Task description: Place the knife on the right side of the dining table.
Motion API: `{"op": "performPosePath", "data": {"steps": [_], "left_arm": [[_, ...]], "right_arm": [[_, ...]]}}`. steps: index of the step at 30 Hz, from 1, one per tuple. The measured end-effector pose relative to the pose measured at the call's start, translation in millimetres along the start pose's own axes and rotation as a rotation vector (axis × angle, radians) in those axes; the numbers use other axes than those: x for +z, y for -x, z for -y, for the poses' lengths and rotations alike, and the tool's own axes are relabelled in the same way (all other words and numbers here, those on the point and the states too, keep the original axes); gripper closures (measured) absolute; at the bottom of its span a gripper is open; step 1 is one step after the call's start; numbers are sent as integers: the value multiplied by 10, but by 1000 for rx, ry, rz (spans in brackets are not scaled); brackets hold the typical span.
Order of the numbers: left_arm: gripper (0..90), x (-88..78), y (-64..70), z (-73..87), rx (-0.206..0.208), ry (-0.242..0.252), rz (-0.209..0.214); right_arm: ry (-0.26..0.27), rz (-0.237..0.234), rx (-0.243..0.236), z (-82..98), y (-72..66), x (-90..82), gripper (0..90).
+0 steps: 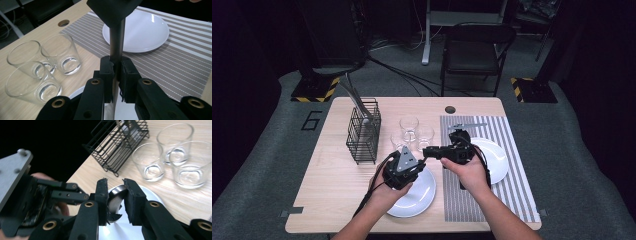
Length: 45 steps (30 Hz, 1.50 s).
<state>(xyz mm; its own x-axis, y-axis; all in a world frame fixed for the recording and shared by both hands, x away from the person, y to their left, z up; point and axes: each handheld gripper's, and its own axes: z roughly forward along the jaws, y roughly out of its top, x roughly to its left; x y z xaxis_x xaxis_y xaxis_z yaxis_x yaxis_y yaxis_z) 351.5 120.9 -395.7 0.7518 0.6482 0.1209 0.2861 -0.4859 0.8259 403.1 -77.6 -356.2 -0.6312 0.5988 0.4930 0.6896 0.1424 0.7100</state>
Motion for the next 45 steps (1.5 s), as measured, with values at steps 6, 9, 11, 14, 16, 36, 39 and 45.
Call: {"op": "performPosePath", "data": {"steps": [6,9,11,14,16,36,39,45], "left_arm": [[814,9,87,-2,10,-5,-78],[814,8,94,-3,2,-8,-89],[811,12,108,-5,5,-10,-102],[805,12,95,0,4,-6,-92],[790,5,57,5,-18,3,-54],[629,59,-74,69,-31,-40,81],[653,74,-84,81,-30,-51,84],[778,66,-98,86,-34,-46,117]], "right_arm": [[27,68,24,2,-91,39,704],[43,98,26,6,-125,66,733],[50,114,27,8,-131,75,750],[50,102,28,12,-120,70,762],[50,81,22,16,-100,63,776],[41,-25,30,-20,76,-23,838],[46,-33,30,-42,64,-54,838],[29,-48,5,-91,34,-125,837]]}}
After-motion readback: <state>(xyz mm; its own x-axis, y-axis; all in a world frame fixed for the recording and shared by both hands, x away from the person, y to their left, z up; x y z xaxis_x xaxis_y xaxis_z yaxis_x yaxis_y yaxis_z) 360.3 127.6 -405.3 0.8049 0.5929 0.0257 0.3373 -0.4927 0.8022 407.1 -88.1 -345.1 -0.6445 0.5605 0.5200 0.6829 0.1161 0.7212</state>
